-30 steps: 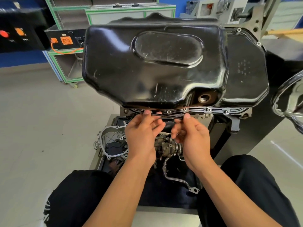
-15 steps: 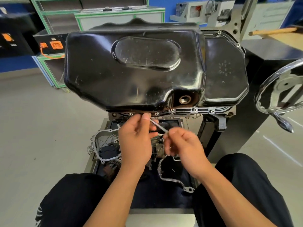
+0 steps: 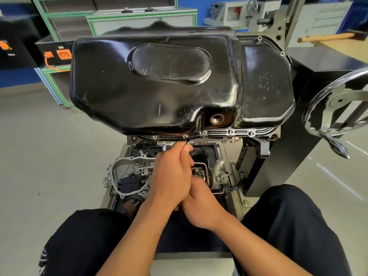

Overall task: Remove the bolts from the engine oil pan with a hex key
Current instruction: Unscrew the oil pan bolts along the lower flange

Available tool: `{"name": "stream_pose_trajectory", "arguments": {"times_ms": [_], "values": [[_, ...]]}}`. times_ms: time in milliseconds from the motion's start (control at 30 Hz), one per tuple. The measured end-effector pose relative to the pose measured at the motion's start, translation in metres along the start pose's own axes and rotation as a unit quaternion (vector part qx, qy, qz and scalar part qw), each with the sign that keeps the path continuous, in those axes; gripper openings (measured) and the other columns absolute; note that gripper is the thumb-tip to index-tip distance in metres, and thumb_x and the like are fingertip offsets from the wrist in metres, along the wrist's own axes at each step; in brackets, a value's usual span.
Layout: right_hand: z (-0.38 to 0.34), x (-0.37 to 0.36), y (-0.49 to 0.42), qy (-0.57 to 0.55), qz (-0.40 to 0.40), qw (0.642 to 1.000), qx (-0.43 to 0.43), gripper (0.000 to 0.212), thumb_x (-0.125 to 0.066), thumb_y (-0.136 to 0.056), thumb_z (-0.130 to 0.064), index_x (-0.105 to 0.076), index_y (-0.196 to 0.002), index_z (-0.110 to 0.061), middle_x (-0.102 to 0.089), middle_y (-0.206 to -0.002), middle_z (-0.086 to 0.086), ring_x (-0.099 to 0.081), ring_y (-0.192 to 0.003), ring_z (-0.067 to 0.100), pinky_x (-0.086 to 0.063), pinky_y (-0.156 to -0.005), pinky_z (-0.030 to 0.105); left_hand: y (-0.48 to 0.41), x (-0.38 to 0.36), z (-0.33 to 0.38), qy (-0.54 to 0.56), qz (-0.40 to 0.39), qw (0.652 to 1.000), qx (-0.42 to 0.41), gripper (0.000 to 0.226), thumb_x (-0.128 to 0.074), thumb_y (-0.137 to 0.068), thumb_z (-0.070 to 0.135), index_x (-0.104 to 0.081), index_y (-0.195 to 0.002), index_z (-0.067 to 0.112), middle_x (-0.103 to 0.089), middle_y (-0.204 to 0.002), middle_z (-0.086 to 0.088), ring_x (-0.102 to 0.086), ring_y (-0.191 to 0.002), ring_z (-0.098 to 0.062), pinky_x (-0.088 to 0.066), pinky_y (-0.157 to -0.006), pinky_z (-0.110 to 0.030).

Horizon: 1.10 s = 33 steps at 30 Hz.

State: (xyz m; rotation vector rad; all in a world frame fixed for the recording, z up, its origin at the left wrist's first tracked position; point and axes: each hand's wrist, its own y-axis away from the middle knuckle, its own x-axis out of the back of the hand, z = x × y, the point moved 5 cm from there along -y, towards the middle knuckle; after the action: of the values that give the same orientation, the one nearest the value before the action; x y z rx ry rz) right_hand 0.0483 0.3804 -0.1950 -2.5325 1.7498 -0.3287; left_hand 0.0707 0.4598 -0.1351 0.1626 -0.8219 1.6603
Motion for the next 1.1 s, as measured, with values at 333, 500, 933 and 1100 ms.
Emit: {"name": "stream_pose_trajectory", "arguments": {"times_ms": [333,500,933,1100], "values": [[0.008,-0.012,-0.010,0.017,0.053,0.998,0.019,0.025,-0.042,-0.088,0.000,-0.060,-0.071,0.003,-0.062,-0.061,0.017,-0.056,-0.055,0.023,-0.045,-0.051,0.040,-0.008,0.007,-0.005,-0.015,-0.024,1.000,-0.011,0.028,-0.042,-0.104,0.020,-0.065,-0.087,0.022,-0.062,-0.063,0.008,-0.061,-0.065,-0.008,-0.047,-0.061,-0.023],[0.014,-0.015,-0.016,0.022,0.071,0.997,0.018,0.026,-0.044,-0.091,-0.003,-0.060,-0.072,0.004,-0.063,-0.062,0.017,-0.057,-0.055,0.026,-0.045,-0.051,0.041,-0.012,0.010,-0.011,-0.043,-0.053,0.998,-0.017,0.028,-0.041,-0.104,0.022,-0.065,-0.088,0.023,-0.063,-0.066,0.009,-0.060,-0.066,-0.008,-0.046,-0.066,-0.027],[0.021,-0.004,-0.010,-0.052,0.002,0.997,-0.060,0.039,-0.036,-0.109,-0.016,-0.050,-0.074,-0.008,-0.041,-0.060,0.011,-0.033,-0.058,0.025,-0.029,-0.054,0.034,-0.007,-0.001,-0.012,0.008,-0.025,1.000,0.018,0.027,-0.043,-0.103,0.017,-0.064,-0.087,0.023,-0.066,-0.066,0.012,-0.064,-0.066,-0.004,-0.057,-0.070,-0.042],[0.029,0.001,-0.012,-0.128,0.007,0.987,-0.094,0.051,-0.037,-0.103,-0.030,-0.047,-0.061,-0.004,-0.045,-0.050,0.003,-0.039,-0.048,0.012,-0.032,-0.053,0.028,-0.007,-0.005,-0.014,0.040,-0.025,0.998,0.029,0.027,-0.042,-0.104,0.020,-0.064,-0.087,0.022,-0.069,-0.070,0.015,-0.065,-0.066,-0.002,-0.053,-0.066,-0.023]]}}
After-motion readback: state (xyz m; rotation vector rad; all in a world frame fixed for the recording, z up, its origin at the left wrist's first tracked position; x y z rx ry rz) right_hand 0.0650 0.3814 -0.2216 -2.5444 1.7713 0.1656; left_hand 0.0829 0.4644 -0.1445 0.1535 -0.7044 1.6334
